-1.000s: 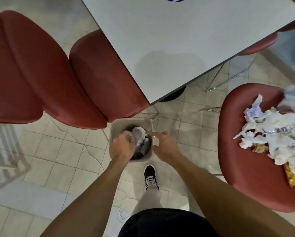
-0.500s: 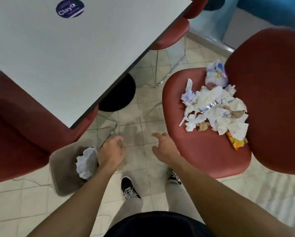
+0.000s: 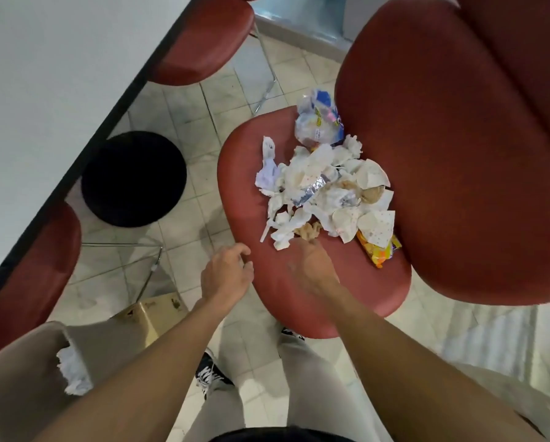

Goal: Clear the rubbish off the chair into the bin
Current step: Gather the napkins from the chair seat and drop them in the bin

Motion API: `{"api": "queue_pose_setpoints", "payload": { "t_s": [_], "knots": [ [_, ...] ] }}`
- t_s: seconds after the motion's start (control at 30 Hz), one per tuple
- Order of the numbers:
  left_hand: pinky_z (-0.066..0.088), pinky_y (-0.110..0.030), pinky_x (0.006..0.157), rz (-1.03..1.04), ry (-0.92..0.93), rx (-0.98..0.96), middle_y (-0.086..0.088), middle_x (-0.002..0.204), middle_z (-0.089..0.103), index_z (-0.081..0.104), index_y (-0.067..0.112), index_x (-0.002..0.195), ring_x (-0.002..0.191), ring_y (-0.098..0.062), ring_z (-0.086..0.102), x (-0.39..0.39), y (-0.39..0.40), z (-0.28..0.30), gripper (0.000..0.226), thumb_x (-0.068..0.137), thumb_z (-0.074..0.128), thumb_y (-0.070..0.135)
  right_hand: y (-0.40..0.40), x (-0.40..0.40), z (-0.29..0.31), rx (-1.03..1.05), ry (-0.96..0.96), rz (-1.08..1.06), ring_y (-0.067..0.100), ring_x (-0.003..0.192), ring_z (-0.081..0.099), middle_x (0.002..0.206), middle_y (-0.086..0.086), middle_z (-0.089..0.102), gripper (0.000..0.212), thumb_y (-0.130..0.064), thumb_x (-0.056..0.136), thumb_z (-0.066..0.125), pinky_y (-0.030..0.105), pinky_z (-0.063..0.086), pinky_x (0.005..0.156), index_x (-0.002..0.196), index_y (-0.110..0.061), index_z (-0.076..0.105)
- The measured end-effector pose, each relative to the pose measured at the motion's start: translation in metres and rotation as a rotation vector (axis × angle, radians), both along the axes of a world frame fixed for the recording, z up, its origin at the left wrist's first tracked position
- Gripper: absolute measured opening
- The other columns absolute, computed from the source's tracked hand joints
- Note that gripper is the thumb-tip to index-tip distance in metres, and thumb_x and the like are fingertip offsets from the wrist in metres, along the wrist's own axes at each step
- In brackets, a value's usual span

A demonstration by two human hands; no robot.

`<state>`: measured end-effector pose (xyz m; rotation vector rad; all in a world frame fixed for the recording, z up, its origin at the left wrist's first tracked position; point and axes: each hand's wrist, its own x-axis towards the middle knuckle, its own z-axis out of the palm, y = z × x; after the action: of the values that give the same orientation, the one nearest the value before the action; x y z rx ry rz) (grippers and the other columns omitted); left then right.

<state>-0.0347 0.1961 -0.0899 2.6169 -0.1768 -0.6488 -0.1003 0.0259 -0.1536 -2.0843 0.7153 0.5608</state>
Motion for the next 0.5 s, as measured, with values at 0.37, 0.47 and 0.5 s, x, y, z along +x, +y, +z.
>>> {"api": "queue_pose_setpoints", "payload": {
  "t_s": [0.37, 0.47, 0.5],
  "knots": [
    [0.049, -0.041, 0.089, -0.160, 0.024, -0.072, 0.002, 0.122, 0.059, 0.058, 0.028, 0.124, 0.111, -0.022, 0.057, 0.041, -0.114, -0.080, 0.040, 0.086, 0.061, 0.016, -0.068, 0.037, -0.014, -0.047, 0.054, 0.006, 0.030, 0.108, 0.054, 0.125, 0.010, 0.046, 0.046, -0.012, 0.086, 0.054, 0.037, 0.047, 0.090, 0.131, -0.024, 0.048],
    [0.047, -0.045, 0.093, -0.282, 0.097, -0.036, 0.005, 0.137, 0.049, 0.050, 0.031, 0.134, 0.123, -0.024, 0.049, 0.058, -0.140, -0.103, 0.053, 0.087, 0.056, 0.009, -0.075, 0.048, -0.042, -0.038, 0.041, -0.014, 0.026, 0.101, 0.053, 0.115, 0.009, 0.050, 0.037, -0.018, 0.088, 0.054, 0.040, 0.050, 0.086, 0.125, -0.023, 0.050],
    [0.047, -0.044, 0.093, -0.332, 0.121, -0.009, 0.005, 0.140, 0.046, 0.047, 0.033, 0.136, 0.124, -0.024, 0.048, 0.062, -0.146, -0.107, 0.056, 0.086, 0.055, 0.008, -0.076, 0.050, -0.046, -0.030, 0.030, -0.018, 0.026, 0.102, 0.053, 0.116, 0.009, 0.049, 0.037, -0.020, 0.088, 0.055, 0.040, 0.050, 0.085, 0.124, -0.024, 0.051]
  ]
}}
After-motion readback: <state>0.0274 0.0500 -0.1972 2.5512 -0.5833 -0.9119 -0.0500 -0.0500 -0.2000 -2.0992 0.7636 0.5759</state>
